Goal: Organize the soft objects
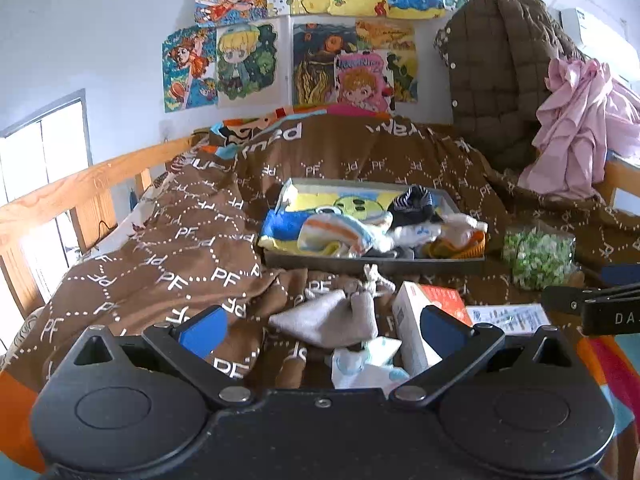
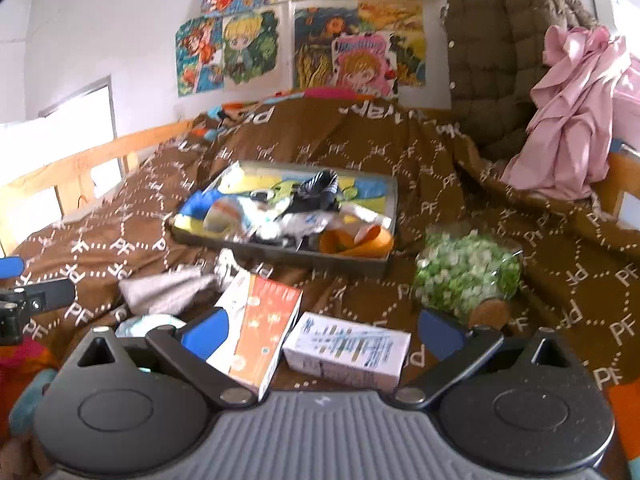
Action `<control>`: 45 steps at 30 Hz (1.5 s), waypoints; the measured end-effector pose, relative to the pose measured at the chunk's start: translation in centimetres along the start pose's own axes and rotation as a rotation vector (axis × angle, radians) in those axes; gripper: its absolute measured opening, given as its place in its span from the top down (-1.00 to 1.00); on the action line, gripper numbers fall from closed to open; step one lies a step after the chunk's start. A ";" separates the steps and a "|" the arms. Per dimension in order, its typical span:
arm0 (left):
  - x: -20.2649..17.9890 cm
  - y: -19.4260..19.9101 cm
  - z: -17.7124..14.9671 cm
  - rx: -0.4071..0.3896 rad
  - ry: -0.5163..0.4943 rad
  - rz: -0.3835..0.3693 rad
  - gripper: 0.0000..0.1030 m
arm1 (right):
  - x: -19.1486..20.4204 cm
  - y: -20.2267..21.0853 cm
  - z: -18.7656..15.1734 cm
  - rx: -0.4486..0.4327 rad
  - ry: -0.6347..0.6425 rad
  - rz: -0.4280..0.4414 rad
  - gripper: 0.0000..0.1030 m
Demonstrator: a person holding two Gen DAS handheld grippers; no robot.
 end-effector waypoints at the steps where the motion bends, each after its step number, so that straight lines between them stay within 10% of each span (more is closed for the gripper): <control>1: 0.1 -0.1 -0.2 0.009 -0.002 -0.001 -0.99 | 0.2 -0.2 -0.1 0.005 0.007 0.005 -1.00; 33: 3.7 -4.3 -2.7 0.135 0.079 0.047 -0.99 | 5.6 -2.4 -2.7 0.040 0.178 0.169 -1.00; 45: 3.7 -8.8 -2.4 0.185 0.239 -0.090 -0.99 | 10.2 -3.1 -3.0 -0.081 0.315 0.284 -0.99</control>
Point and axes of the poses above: each gripper's, at about its wrist camera, not at the fingertips, and y roughly against the way its jaws point, x to its left, z to its top, the point moved 7 cm from there along -y, roughly the way its jaws point, and after that the axes turned 2 degrees about x, right-handed, at the moved point
